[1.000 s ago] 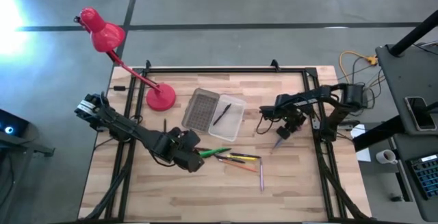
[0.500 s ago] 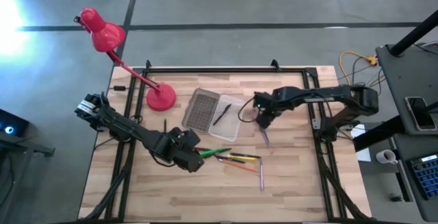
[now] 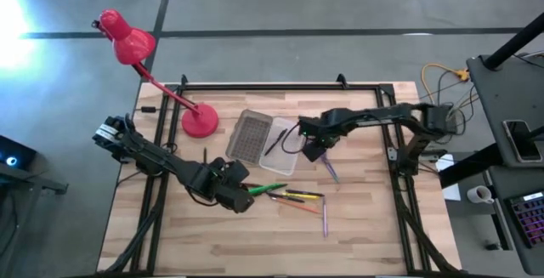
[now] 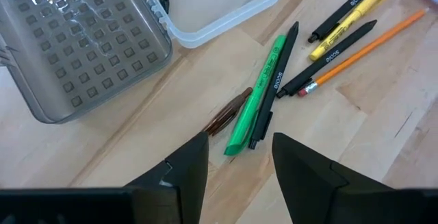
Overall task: Pick & place school supplies into a supply box
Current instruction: Put the purple scissors into the supply box
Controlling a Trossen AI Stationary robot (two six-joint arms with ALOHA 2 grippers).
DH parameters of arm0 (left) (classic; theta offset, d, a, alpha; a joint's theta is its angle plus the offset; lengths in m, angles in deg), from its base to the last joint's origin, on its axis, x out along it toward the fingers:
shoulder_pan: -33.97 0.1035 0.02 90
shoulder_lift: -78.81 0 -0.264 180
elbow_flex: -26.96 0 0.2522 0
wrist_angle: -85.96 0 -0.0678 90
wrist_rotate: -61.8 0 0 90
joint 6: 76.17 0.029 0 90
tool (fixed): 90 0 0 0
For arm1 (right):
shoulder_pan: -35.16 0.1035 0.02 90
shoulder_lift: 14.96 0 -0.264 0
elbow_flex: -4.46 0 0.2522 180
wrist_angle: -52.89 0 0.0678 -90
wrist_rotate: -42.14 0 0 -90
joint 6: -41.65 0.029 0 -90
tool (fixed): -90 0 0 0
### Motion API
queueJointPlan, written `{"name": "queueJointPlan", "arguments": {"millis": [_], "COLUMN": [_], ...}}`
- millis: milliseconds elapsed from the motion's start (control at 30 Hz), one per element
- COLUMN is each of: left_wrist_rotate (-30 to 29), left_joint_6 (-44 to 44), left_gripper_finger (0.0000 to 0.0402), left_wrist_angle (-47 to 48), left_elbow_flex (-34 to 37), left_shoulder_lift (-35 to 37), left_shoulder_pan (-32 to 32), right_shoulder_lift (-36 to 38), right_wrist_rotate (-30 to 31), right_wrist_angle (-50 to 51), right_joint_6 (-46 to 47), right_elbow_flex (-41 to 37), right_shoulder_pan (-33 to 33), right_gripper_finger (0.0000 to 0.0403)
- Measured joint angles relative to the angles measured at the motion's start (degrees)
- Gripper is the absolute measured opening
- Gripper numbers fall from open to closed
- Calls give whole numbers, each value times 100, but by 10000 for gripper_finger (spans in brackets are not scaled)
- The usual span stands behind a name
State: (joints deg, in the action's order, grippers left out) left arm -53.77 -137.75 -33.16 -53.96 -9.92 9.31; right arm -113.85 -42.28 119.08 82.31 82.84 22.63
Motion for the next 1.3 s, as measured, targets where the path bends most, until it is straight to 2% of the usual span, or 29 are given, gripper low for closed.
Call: {"name": "queueJointPlan", "arguments": {"millis": [167,433,600,933,1133,1300], "left_wrist_rotate": [23,49,48,44,43,18], "left_joint_6": [-3,-2,-2,-4,-27,-48], "left_gripper_finger": [147,147,147,147,147,147], "left_wrist_angle": [58,106,114,109,111,110], "left_elbow_flex": [0,2,11,24,40,46], "left_shoulder_lift": [50,77,77,77,77,77], "left_shoulder_pan": [-36,-50,-50,-42,-42,-42], "right_shoulder_lift": [-577,-789,-810,-797,-414,627], "right_wrist_rotate": [307,184,-25,163,205,523], "right_wrist_angle": [159,-301,-595,-738,-654,-730], "right_joint_6": [58,294,371,57,-8,846], "right_elbow_flex": [241,70,-111,-301,-341,-306], "right_shoulder_pan": [-37,-129,-158,-196,-196,-192], "right_gripper_finger": [146,137,119,49,46,46]}}
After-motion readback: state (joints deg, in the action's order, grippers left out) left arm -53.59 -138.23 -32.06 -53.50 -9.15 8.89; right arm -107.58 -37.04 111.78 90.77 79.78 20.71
